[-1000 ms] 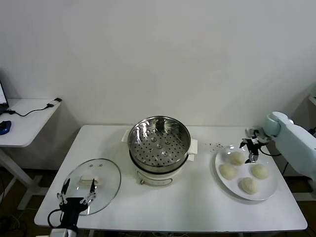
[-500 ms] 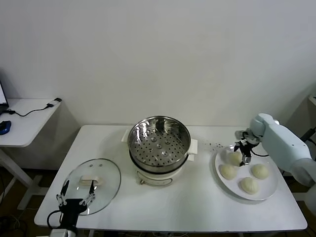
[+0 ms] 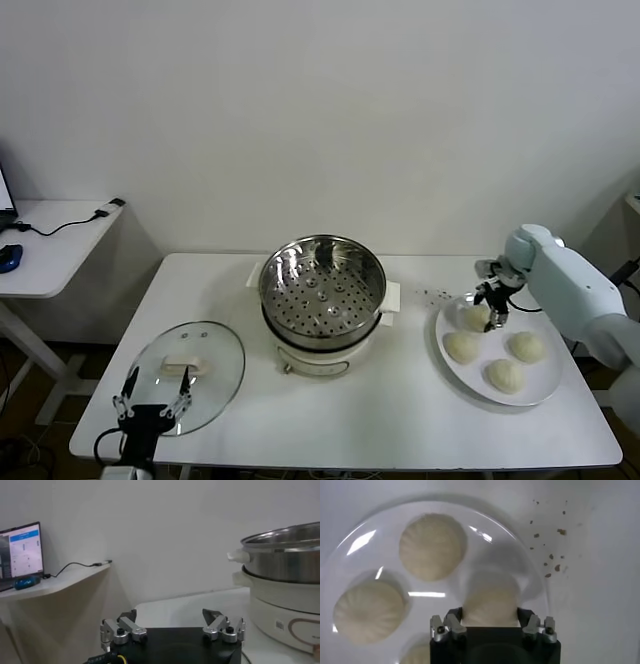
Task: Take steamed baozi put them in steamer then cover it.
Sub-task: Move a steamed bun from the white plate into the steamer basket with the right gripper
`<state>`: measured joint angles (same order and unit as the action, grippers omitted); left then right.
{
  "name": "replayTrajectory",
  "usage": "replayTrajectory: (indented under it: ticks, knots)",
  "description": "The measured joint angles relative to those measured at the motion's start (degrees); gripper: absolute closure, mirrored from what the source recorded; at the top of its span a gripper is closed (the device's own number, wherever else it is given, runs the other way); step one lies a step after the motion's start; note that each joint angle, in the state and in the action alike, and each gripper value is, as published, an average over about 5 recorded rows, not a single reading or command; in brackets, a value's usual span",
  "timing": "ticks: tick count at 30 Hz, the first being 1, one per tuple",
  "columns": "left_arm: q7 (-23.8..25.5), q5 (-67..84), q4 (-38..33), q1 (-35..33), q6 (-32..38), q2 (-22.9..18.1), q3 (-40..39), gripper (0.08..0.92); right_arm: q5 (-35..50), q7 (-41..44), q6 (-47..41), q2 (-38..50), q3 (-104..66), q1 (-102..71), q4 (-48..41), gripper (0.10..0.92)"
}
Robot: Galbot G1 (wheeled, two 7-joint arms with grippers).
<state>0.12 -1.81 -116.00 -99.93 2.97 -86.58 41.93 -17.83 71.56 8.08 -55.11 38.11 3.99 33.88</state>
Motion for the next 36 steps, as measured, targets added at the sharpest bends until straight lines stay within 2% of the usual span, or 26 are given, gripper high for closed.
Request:
replayTrajectory:
  ticks: [9, 18, 27, 36]
  knots:
    - [-0.1, 0.0, -0.8, -0.9, 0.0, 0.1, -0.2, 0.177, 8.1, 1.4, 4.2, -1.4, 13.4, 12.5, 6.9, 0.321]
    - [-0.2, 0.0, -1.3, -1.7, 0.1, 0.0, -0.4, 0.177, 11.7, 1.0, 12.7, -9.0, 23.8, 25.3, 12.1, 0.313]
    - [-0.3, 0.0, -1.7, -2.2, 0.1, 0.0, -0.5, 0.177, 6.5, -1.1, 20.9, -17.0, 26.6, 28.9, 17.4, 0.313]
    - [-0.3, 0.1, -2.3, -2.2, -0.2, 0.3, -0.4, 0.177, -2.0, -3.7, 26.8, -24.2, 25.6, 25.3, 17.3, 0.313]
